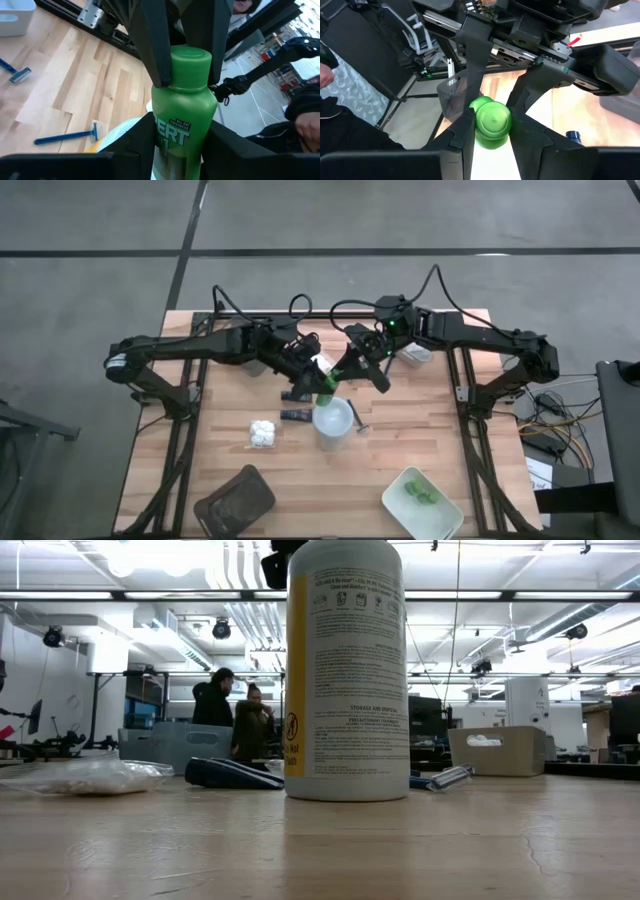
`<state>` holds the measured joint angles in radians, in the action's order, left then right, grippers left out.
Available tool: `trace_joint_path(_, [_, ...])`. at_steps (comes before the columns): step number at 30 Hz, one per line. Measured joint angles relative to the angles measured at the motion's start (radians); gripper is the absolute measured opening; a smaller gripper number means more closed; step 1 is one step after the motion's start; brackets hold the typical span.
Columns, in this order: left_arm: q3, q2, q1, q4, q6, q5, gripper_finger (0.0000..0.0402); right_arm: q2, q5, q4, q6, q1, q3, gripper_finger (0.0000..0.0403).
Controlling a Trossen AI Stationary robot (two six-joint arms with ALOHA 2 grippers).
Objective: Pick & Place Travel size toiletries
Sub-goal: Put the green shampoo into the white bin
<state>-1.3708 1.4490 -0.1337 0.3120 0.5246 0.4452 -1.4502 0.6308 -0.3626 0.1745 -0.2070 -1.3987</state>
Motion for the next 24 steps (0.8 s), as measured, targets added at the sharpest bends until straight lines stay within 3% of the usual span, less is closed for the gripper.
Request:
trace_joint_path(13, [-0.003, 0.0, -0.003, -0.024, 0.001, -0.022, 0.0242, 0.076, 0.011, -0.126, -0.014, -0.016, -0.001, 0.0096])
trace_joint_path(24, [-0.002, 0.0, -0.005, -0.028, -0.03, -0.033, 0.025, 0.219, 0.003, -0.37, -0.051, -0.016, -0.002, 0.0096])
